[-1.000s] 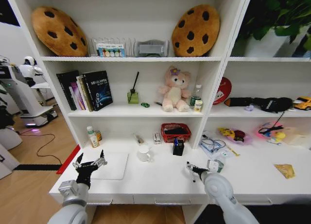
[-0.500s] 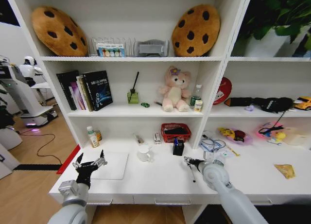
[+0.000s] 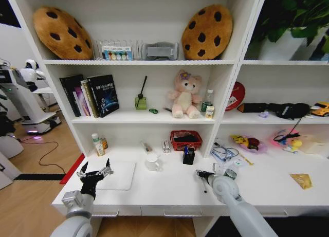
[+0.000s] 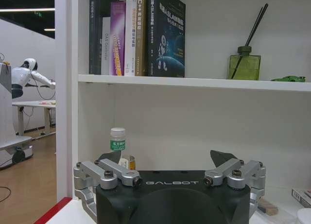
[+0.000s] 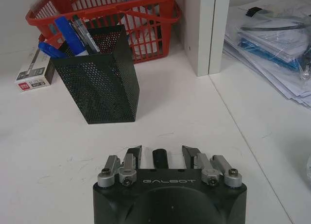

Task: Organize the objects on the table.

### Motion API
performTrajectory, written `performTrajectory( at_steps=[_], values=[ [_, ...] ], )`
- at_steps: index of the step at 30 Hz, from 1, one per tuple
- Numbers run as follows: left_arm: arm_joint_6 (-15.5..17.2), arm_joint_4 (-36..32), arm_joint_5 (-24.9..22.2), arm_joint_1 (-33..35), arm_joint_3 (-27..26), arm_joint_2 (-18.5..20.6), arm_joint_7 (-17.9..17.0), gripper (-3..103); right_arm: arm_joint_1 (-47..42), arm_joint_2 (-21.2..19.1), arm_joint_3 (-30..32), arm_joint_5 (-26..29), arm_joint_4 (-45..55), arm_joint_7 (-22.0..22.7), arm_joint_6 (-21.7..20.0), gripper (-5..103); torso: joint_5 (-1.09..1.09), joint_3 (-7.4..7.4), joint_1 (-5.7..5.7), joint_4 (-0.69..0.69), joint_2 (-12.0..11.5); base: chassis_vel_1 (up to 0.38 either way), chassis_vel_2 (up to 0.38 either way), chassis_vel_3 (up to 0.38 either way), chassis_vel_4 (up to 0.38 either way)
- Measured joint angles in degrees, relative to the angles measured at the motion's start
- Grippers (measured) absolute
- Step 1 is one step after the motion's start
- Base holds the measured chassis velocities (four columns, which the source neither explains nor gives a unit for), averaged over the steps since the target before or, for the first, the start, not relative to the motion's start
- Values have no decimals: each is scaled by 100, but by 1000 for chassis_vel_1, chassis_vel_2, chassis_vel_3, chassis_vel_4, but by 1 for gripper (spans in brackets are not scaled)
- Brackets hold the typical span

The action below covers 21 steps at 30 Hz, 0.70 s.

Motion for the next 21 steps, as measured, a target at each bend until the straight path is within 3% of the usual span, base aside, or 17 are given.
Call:
performTrajectory(
  at_steps=[6,17,21],
  values=[
    [0,0,0,0,0,0,0,100,4,35,-39,-60,-70,-57,19,39,-1,-1,0,0,2,0,0,0,0],
    [0,0,0,0,0,0,0,100,-182,-58,-199,-136,18,-107,30,36,-2,-3,-1,1,3,0,0,0,0],
    [0,0,0,0,0,0,0,100,-216,-38,-220,-209,7,-132,32,27,-2,-2,-2,-1,3,0,0,0,0]
  ],
)
